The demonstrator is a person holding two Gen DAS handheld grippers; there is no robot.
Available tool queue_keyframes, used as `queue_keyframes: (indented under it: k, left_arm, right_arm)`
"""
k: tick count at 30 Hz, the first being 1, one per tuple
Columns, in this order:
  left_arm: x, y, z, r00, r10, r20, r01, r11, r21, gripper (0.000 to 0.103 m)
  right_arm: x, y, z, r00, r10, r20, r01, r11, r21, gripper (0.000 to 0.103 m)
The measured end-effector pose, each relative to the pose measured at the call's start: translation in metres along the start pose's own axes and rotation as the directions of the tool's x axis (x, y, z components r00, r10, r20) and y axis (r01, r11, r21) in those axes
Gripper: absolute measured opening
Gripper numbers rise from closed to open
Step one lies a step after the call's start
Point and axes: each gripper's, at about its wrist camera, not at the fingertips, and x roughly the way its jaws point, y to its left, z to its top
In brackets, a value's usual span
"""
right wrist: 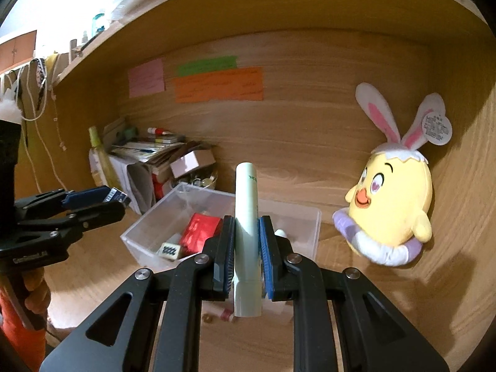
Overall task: Organize objects
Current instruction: 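Carry the blue card and pale green tube over the clear box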
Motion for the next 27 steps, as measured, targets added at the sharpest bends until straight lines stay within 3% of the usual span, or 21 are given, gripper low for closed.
queue_keyframes:
  k: [11, 27]
  left_arm:
    - [0.034, 0.007, 0.006, 0.999, 0.012, -0.049, -0.014, 1.0, -0.022, 0.048]
    - [0.098, 0.02, -0.013, 0.982, -0.004, -0.187, -0.009, 0.998, -0.068, 0.048]
  right_arm:
    - [0.042, -0.013, 0.008, 0.998, -0.029, -0.047, 0.031, 0.999, 0.035, 0.014]
    - [0.105, -0.019, -0.016, 0.978, -0.059, -0.2, 0.066, 0.997, 0.026, 0.014]
